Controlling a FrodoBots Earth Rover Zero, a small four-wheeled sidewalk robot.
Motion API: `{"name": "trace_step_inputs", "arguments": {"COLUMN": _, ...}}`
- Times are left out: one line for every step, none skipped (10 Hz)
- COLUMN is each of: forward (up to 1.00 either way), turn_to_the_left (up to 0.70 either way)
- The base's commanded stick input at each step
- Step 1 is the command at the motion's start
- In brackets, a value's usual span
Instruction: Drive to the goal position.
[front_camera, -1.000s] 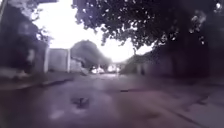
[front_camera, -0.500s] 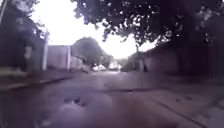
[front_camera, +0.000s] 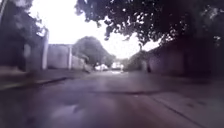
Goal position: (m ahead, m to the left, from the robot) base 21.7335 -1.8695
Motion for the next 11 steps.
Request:
{"name": "trace_step_inputs", "arguments": {"forward": 0.70, "turn_to_the_left": 0.00}}
{"name": "trace_step_inputs", "arguments": {"forward": 0.70, "turn_to_the_left": 0.00}}
{"name": "trace_step_inputs", "arguments": {"forward": 0.70, "turn_to_the_left": 0.00}}
{"name": "trace_step_inputs", "arguments": {"forward": 0.70, "turn_to_the_left": 0.00}}
{"name": "trace_step_inputs", "arguments": {"forward": 0.70, "turn_to_the_left": 0.00}}
{"name": "trace_step_inputs", "arguments": {"forward": 0.70, "turn_to_the_left": 0.00}}
{"name": "trace_step_inputs", "arguments": {"forward": 0.70, "turn_to_the_left": 0.00}}
{"name": "trace_step_inputs", "arguments": {"forward": 0.70, "turn_to_the_left": 0.00}}
{"name": "trace_step_inputs", "arguments": {"forward": 0.70, "turn_to_the_left": 0.00}}
{"name": "trace_step_inputs", "arguments": {"forward": 0.70, "turn_to_the_left": 0.00}}
{"name": "trace_step_inputs", "arguments": {"forward": 0.70, "turn_to_the_left": 0.00}}
